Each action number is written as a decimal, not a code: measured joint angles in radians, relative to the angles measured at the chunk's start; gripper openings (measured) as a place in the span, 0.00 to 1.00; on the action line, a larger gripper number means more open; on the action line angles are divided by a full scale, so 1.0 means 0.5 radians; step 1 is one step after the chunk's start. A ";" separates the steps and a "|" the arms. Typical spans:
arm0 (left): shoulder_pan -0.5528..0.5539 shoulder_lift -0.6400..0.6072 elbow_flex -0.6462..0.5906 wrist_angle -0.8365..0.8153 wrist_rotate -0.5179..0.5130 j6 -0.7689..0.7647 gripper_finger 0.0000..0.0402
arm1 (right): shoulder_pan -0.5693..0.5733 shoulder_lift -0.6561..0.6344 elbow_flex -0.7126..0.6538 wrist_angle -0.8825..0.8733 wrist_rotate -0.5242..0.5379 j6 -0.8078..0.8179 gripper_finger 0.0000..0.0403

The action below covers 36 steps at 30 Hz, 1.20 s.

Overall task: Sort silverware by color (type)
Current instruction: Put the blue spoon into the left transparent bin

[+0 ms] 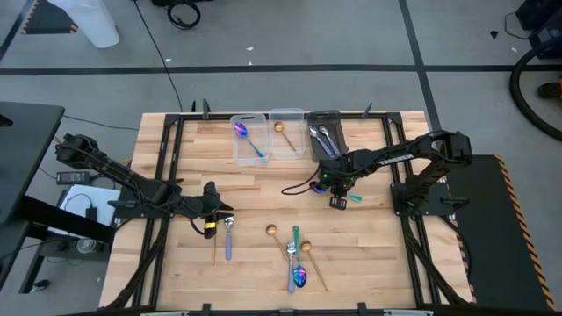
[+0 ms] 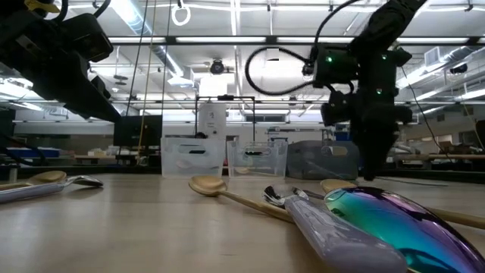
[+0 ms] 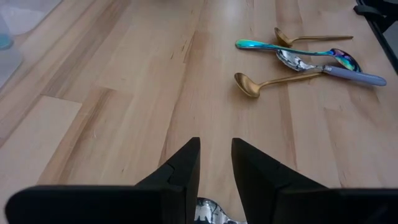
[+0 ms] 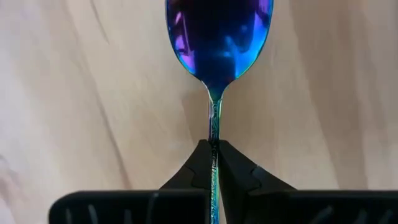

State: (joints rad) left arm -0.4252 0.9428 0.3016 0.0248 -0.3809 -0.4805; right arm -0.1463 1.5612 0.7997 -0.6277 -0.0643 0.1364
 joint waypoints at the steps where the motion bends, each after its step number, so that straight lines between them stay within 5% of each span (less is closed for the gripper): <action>1: 0.000 0.000 0.000 0.006 0.000 -0.001 0.25 | 0.000 -0.002 0.016 -0.002 0.000 0.005 0.04; 28: 0.002 0.000 0.000 0.063 -0.002 -0.009 0.25 | -0.011 -0.008 0.476 -0.021 -0.023 0.232 0.04; 36: 0.002 0.000 0.000 0.144 -0.166 -0.009 0.25 | -0.011 -0.008 0.536 0.160 -0.017 0.248 0.04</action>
State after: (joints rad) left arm -0.4240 0.9428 0.3016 0.0968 -0.4640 -0.4847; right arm -0.1520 1.5574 1.0679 -0.5480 -0.0726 0.2601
